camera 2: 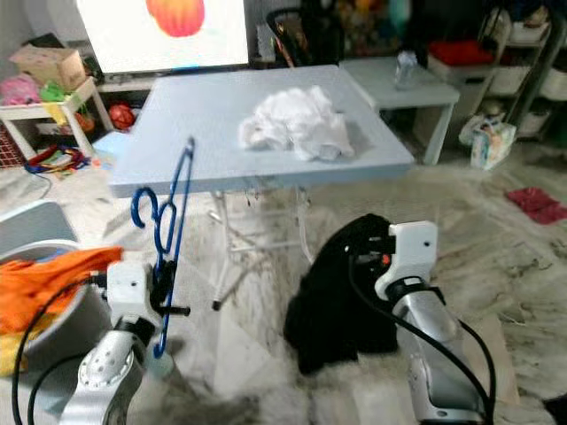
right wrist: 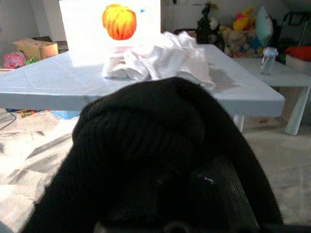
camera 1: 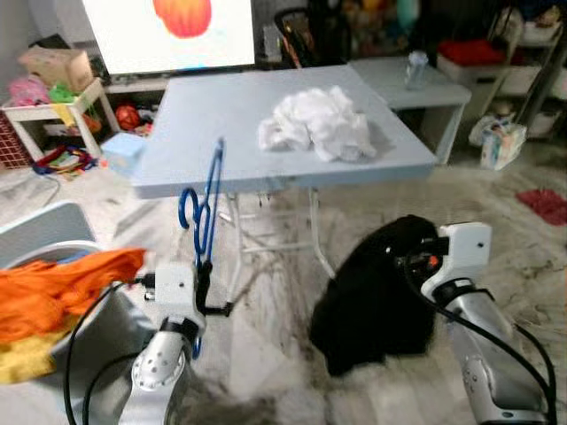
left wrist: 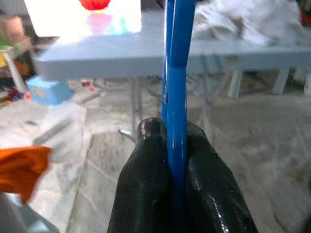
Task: Hang hanger
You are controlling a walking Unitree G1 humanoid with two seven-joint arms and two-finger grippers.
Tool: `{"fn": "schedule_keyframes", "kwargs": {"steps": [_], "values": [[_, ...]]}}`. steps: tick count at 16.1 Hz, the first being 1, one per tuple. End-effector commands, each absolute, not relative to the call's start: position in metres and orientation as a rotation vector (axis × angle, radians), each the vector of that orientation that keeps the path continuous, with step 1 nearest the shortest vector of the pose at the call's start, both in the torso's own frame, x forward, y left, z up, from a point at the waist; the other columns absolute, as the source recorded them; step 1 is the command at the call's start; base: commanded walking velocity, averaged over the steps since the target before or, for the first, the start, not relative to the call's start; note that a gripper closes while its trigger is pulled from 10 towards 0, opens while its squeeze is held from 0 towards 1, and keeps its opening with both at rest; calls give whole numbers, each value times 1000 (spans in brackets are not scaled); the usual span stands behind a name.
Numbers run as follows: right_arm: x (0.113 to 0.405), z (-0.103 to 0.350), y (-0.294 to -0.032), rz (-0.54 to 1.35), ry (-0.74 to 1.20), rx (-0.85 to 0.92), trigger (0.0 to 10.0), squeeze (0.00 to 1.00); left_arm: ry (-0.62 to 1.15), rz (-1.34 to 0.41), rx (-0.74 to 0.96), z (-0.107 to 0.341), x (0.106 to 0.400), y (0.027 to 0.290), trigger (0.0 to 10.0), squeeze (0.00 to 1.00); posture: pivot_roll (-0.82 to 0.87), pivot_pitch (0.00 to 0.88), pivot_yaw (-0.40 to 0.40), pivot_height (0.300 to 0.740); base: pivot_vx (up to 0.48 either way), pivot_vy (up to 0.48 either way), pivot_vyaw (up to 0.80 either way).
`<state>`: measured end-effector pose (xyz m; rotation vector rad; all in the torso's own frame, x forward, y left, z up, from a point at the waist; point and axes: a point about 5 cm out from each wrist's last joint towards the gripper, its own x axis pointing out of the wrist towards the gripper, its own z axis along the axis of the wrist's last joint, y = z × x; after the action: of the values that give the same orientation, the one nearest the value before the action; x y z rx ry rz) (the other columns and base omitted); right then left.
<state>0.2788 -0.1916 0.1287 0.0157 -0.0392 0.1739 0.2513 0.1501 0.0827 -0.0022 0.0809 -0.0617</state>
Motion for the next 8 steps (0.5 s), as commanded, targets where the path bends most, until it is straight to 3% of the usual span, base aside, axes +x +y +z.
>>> {"fn": "schedule_keyframes", "kwargs": {"steps": [1, 8], "values": [[283, 144, -181, 216, -106, 9, 10000, 0, 66, -1, 25, 87, 250, 164, 10000, 0, 15, 0, 7, 740, 0, 435, 0], [267, 129, -196, 200, -76, 17, 10000, 0, 46, 69, 124, 92, 231, 186, 10000, 0, 41, 0, 3, 740, 0, 0, 0]]}}
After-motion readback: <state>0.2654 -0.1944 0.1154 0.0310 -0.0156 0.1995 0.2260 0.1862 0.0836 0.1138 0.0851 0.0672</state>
